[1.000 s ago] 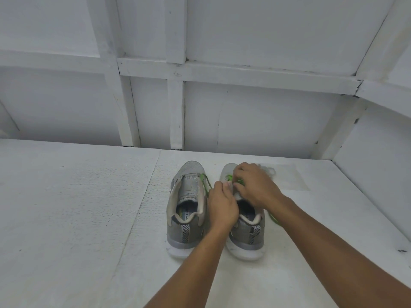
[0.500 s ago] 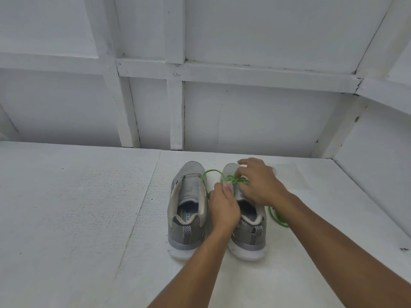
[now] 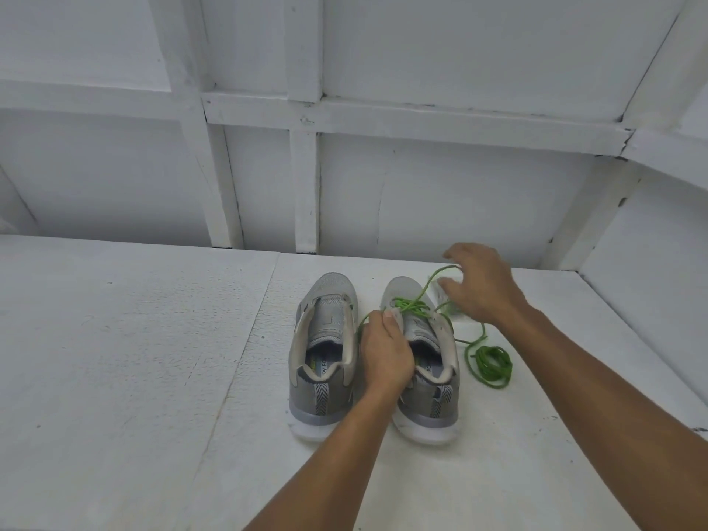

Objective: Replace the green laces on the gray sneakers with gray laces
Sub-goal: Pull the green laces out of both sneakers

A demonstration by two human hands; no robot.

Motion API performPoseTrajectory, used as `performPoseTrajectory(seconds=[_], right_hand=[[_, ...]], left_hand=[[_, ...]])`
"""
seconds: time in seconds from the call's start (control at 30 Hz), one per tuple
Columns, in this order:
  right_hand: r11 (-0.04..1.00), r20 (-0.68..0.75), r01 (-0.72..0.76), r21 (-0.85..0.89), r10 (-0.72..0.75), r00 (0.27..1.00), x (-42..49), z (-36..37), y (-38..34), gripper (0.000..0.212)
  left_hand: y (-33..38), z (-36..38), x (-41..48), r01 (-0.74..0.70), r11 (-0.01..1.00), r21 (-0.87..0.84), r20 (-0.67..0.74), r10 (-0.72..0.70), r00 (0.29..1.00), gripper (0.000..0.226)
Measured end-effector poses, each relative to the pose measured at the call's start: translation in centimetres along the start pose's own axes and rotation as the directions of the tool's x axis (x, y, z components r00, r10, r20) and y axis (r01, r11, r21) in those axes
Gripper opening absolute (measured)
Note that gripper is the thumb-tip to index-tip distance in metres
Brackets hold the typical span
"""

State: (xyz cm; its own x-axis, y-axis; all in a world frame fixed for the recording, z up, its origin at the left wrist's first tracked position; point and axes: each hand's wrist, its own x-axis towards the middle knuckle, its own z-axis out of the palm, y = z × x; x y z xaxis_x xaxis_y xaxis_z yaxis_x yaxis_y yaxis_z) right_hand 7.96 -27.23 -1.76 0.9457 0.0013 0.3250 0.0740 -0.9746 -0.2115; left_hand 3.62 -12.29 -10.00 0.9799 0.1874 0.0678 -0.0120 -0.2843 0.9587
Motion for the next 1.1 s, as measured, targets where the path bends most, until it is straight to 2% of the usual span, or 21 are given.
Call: performPoseTrajectory(seconds=[0.07,0.17,0.27,0.33,0.4,0.47,0.53,0.6,0.67,0.73,0.8,0.9,1.1], right_hand=[[0.997,0.089,0.074,-0.002,-0.074,0.993,-0.7,0.8,-1.2,0.042],[0.982,0.203,0.173,-0.07,-0.156,0.967,-1.6,2.0,-2.8,0.028],[0.972,0.245,0.211,-0.102,-0.181,0.953,-1.8,2.4,-3.3,0.017],[0.97,0.217,0.21,-0.121,-0.181,0.959,-1.4,2.0,-2.9,0.014],[0.973,0.074,0.185,-0.141,-0.176,0.982,-1.0,1.4,-2.0,0.009],[0.99,-0.112,0.099,-0.101,-0.11,0.988,-0.4,0.3,-1.0,0.007],[0.998,-0.175,0.015,-0.064,-0.026,0.984,0.0,-0.1,0.0,0.008],[0.999,-0.116,0.009,-0.048,-0.015,0.993,0.1,0.1,0.3,0.022],[0.998,-0.007,0.069,0.013,-0.069,0.998,-0.5,0.5,-0.2,0.039],[0.988,0.1,0.148,0.038,-0.151,0.983,-1.2,1.3,-1.1,0.041],[0.978,0.176,0.21,0.013,-0.209,0.962,-1.7,2.1,-1.7,0.033],[0.968,0.15,0.25,-0.001,-0.247,0.957,-2.0,2.7,-2.1,0.02],[0.979,0.082,0.189,0.075,-0.195,0.977,-1.3,2.0,-1.6,0.016]], left_hand=[[0.0,0.0,0.0,-0.006,1.0,-0.011,-0.006,0.005,1.0,0.033],[0.0,0.0,0.0,-0.008,1.0,-0.02,-0.011,0.008,1.0,0.033],[0.1,-0.1,0.0,-0.015,1.0,-0.006,-0.016,0.014,1.0,0.032],[0.2,-0.2,0.0,-0.015,1.0,0.001,-0.011,0.015,1.0,0.033],[0.1,-0.2,0.0,-0.015,1.0,0.019,-0.006,0.015,1.0,0.033],[0.0,-0.2,0.0,-0.014,1.0,0.02,-0.005,0.014,1.0,0.032],[-0.1,-0.2,0.0,-0.008,1.0,0.019,-0.007,0.008,1.0,0.032],[0.0,-0.2,0.0,-0.004,1.0,0.022,-0.006,0.004,1.0,0.032],[0.0,-0.1,0.0,-0.002,1.0,0.027,-0.004,0.003,1.0,0.031],[0.0,-0.1,-0.1,-0.004,1.0,0.024,-0.006,0.004,1.0,0.031],[0.0,-0.1,0.0,0.001,1.0,0.02,-0.006,-0.001,1.0,0.032],[0.0,-0.1,0.0,0.001,1.0,0.02,-0.01,0.0,1.0,0.031],[-0.1,0.0,0.0,-0.001,1.0,0.014,-0.015,0.001,1.0,0.033]])
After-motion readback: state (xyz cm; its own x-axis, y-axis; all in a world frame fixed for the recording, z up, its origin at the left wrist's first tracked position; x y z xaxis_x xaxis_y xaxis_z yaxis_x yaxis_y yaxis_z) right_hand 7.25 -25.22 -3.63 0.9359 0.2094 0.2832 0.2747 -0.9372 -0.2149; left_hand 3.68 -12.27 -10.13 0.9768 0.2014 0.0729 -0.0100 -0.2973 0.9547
